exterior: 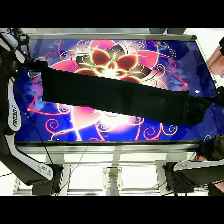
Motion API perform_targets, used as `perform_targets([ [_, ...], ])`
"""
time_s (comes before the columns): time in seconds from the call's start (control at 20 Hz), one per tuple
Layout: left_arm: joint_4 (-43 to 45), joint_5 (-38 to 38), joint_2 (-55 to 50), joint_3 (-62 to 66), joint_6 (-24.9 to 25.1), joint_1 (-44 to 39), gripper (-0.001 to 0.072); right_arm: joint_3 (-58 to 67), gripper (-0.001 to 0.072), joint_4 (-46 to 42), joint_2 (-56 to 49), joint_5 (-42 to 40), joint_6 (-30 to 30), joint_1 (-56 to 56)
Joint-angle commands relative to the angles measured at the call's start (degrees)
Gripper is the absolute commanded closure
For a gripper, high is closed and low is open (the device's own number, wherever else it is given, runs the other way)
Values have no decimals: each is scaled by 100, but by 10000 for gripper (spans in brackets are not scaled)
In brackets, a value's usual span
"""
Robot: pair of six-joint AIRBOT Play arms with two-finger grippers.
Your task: Fold the clothes and pants, and hang the long-sleeved shirts on hangers.
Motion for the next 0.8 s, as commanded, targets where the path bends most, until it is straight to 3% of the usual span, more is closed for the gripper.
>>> perform_targets([
  [0.0,-22,87,-127,11,-33,-31,684,-125,695,68,-186,-210,-59,118],
  [0.2,103,129,-223,11,-37,-11,667,-125,695,74,-190,-678,-59,345],
  [0.3,101,195,-308,15,-131,-11,562,-125,660,72,-192,-874,-44,485],
  [0.4,96,243,-385,20,-162,-11,419,-118,434,63,-192,-1014,4,608],
  [0.45,96,247,-404,24,-162,-11,401,-118,350,66,-190,-1088,70,643],
  [0.5,103,240,-404,28,-162,-11,401,-107,313,72,-190,-1113,188,664],
  [0.65,170,52,-400,214,-162,4,401,197,312,57,-184,-944,450,669],
  [0.7,310,-63,-398,323,-160,0,382,385,312,59,-184,-804,479,669],
  [0.75,448,-240,-398,472,-160,0,306,647,313,55,-184,-612,485,667],
])
